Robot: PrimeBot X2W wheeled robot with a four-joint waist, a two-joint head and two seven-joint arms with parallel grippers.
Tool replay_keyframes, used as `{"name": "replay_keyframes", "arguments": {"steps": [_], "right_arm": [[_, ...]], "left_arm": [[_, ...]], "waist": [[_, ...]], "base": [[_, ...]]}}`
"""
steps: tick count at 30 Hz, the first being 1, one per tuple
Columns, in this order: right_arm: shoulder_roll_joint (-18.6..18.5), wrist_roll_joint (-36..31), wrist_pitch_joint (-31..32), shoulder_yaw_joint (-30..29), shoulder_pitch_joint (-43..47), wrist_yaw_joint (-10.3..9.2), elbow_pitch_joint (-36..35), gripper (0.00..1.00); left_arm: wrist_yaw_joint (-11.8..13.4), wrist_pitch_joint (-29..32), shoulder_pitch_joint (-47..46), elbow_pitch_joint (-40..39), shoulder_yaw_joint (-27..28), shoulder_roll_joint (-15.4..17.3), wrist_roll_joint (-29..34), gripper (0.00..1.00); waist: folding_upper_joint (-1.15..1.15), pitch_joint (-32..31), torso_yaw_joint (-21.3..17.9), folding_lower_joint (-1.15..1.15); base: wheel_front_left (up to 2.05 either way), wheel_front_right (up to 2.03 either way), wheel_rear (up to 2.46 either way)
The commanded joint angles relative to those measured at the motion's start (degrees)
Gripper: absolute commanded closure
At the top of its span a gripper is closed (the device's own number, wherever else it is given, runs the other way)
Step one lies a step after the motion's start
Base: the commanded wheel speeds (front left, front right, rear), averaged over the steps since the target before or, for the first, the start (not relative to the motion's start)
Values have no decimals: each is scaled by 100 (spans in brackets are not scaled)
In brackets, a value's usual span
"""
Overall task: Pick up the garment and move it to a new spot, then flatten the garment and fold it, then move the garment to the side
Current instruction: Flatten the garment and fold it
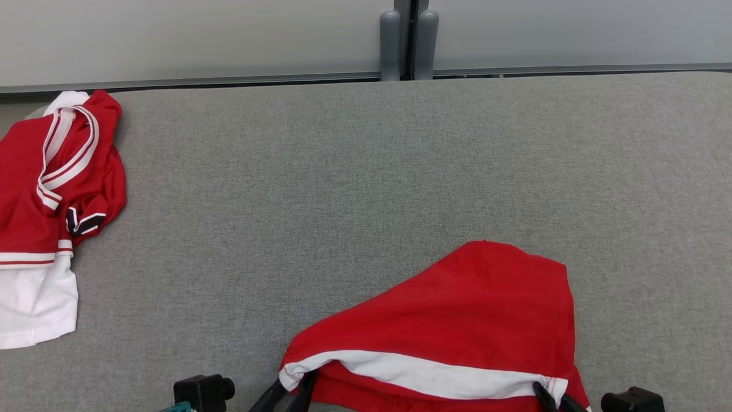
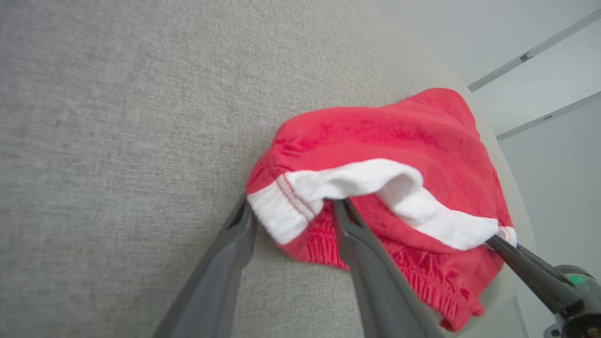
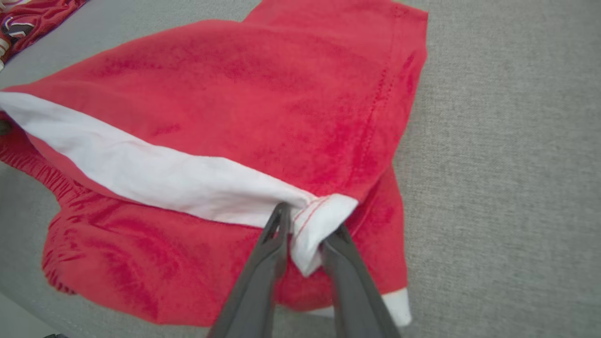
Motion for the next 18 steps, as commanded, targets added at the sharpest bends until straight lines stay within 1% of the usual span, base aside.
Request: {"name": "replay_keyframes", "arguments": {"steps": [1,2,3,7,11,12,13,16,18], "right_arm": [[-51,63,-28,41,-93,1,4,96],[-51,63,-28,41,-93,1,4,96],[-45,83,-58,15,-117,1,-2,100],[-124,223,-96,29,-138,1,-176,100],[-263,508,-113,-132,-173,1,-675,100],[-309,597,-96,-206,-189,1,-844,100],[-435,774,-27,-356,-253,1,-1197,100],[-680,1071,155,-565,-453,1,-1718,100],[-914,1216,340,-713,-668,1,-1965,100]], "left_arm": [[-49,-36,-139,22,-21,31,10,85],[-49,-36,-139,22,-21,31,10,85],[-56,-49,-152,26,-16,33,-8,100],[-89,-38,-82,-81,-22,111,-91,100],[-120,21,-14,-532,4,215,-192,100],[-124,57,-18,-704,0,249,-203,100],[-124,204,-22,-1095,-25,302,-266,100],[-142,490,-196,-1719,-96,457,-364,100],[-149,744,-390,-2118,-163,573,-377,100]], "waist": [[0,15,-13,0],[0,15,-13,0],[0,7,-24,0],[0,-84,-106,0],[0,-180,-226,0],[0,-193,-251,0],[0,-212,-302,0],[0,-167,-358,0],[0,-89,-370,0]], "base": [[0,0,0],[0,0,0],[0,0,0],[0,0,0],[0,0,0],[0,0,0],[0,0,0],[0,0,0],[0,0,0]]}}
